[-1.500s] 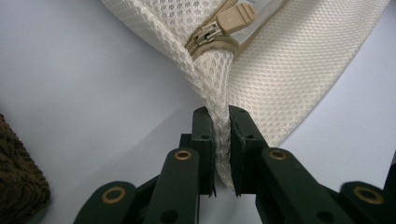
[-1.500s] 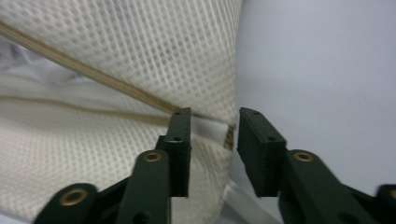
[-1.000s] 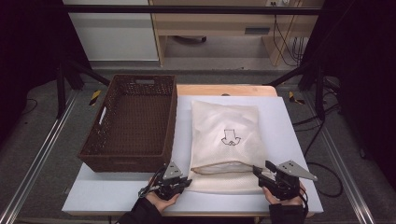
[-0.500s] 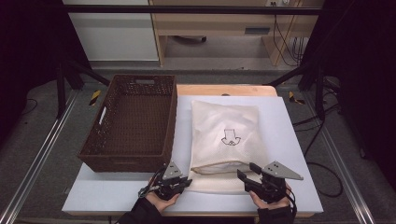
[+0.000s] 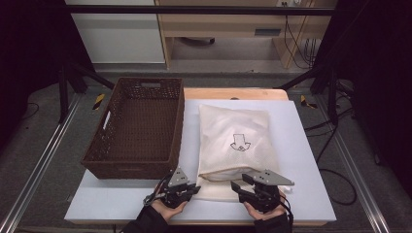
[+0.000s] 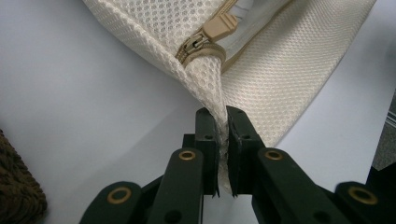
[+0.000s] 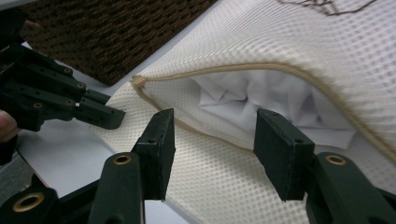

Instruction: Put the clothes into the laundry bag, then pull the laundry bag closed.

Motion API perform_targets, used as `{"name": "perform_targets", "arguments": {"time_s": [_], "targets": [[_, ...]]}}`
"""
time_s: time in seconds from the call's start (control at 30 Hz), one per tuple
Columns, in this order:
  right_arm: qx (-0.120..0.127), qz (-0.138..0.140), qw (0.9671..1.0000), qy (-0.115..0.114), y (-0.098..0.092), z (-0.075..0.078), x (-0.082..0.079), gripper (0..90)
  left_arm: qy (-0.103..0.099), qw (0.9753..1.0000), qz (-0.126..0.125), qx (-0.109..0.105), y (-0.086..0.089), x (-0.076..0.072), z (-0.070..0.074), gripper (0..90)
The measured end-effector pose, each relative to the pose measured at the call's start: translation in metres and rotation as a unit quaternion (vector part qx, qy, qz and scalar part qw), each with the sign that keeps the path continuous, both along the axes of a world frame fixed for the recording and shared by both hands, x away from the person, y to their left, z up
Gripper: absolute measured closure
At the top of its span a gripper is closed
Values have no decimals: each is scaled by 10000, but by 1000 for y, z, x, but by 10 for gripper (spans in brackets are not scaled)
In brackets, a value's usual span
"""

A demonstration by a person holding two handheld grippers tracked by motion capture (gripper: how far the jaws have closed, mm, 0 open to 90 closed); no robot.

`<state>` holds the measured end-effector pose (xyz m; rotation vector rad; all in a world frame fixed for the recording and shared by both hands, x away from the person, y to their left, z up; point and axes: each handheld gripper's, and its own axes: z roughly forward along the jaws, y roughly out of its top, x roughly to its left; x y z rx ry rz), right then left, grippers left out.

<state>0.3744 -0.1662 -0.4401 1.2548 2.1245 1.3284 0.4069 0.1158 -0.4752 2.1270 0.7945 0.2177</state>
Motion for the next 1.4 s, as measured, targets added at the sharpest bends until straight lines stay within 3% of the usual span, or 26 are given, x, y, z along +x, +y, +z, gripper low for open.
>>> {"name": "perform_targets", "arguments": {"time_s": [0.43, 0.63, 1.13, 1.4], "targets": [[45, 166, 9998, 64, 28, -5, 8, 522, -75, 10000, 5, -5, -1, -2, 1, 839], [224, 170, 9996, 81, 34, -3, 13, 553, -98, 10000, -13, -5, -1, -1, 2, 840], [248, 328, 9990, 145, 49, 6, 19, 623, -142, 9999, -64, 45, -1, -1, 1, 839], [228, 457, 9977, 450, 66, -1, 29, 719, -173, 9998, -75, 67, -1, -1, 1, 839]]}}
